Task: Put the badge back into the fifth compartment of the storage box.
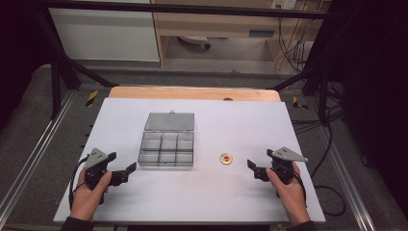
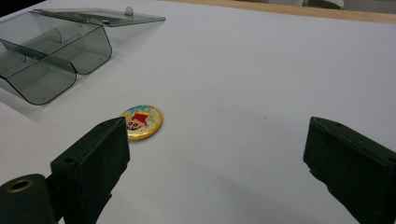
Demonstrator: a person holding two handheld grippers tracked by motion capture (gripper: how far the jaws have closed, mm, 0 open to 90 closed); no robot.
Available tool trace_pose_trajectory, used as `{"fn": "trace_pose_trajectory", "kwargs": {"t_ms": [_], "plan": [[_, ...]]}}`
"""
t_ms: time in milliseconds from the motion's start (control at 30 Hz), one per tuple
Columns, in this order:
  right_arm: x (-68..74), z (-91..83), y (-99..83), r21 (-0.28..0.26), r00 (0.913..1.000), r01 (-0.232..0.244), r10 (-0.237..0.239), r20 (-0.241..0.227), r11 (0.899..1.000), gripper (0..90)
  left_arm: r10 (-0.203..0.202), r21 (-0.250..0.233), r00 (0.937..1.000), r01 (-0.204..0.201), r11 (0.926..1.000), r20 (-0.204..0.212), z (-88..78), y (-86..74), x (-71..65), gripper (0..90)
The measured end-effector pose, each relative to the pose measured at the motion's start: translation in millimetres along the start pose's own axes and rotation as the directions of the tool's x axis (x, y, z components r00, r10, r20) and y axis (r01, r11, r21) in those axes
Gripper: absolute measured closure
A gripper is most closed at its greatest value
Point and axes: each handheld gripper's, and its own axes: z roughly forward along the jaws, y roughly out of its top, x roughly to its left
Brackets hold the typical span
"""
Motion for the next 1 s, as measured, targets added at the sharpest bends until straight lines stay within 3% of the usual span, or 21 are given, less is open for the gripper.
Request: {"fn": "trace_pose_trajectory", "kwargs": {"t_ms": [233, 300, 400, 633, 667, 767, 800, 1000], "plan": [[4.7, 3.0, 5.7, 0.030, 0.9993, -0.029, 0.028, 0.023, 0.999, 6.4, 0.019, 0.017, 0.9998, -0.019, 0.9997, 0.005, 1.6, 0.2, -2.2, 8.5], [7.3, 3.8, 7.9, 0.036, 0.9995, -0.032, 0.031, 0.008, 0.999, 6.5, 0.016, 0.019, 0.9998, -0.016, 0.9997, 0.007, 1.7, 0.0, -1.9, 8.5], [13.7, 4.9, 15.7, 0.085, 1.0000, -0.005, 0.005, -0.003, 0.996, 6.1, 0.008, 0.031, 0.9999, -0.008, 0.9995, 0.013, 3.6, -0.6, -2.1, 8.5], [25.8, 21.9, 35.0, 0.124, 0.9983, 0.036, -0.030, -0.051, 0.992, 6.4, 0.016, 0.054, 0.9997, -0.017, 0.9984, 0.015, 6.6, -1.7, -5.0, 8.7], [31.8, 32.1, 40.3, 0.142, 0.9957, 0.070, -0.060, -0.071, 0.987, 6.8, 0.018, 0.056, 0.9997, -0.019, 0.9983, 0.013, 6.5, -1.7, -5.0, 8.6], [38.3, 44.2, 43.1, 0.163, 0.9932, 0.094, -0.082, -0.083, 0.982, 6.9, 0.019, 0.058, 0.9998, -0.020, 0.9981, 0.011, 5.9, -2.2, -4.1, 8.7], [43.8, 55.1, 44.5, 0.192, 0.9897, 0.126, -0.110, -0.091, 0.973, 7.3, 0.015, 0.059, 0.9998, -0.016, 0.9981, 0.012, 6.0, -2.3, -3.4, 8.7], [49.1, 78.0, 40.1, 0.255, 0.9857, 0.138, -0.108, -0.129, 0.957, 13.0, 0.013, 0.076, 0.9999, -0.014, 0.9970, 0.009, 8.9, -3.3, -3.1, 8.8]]}}
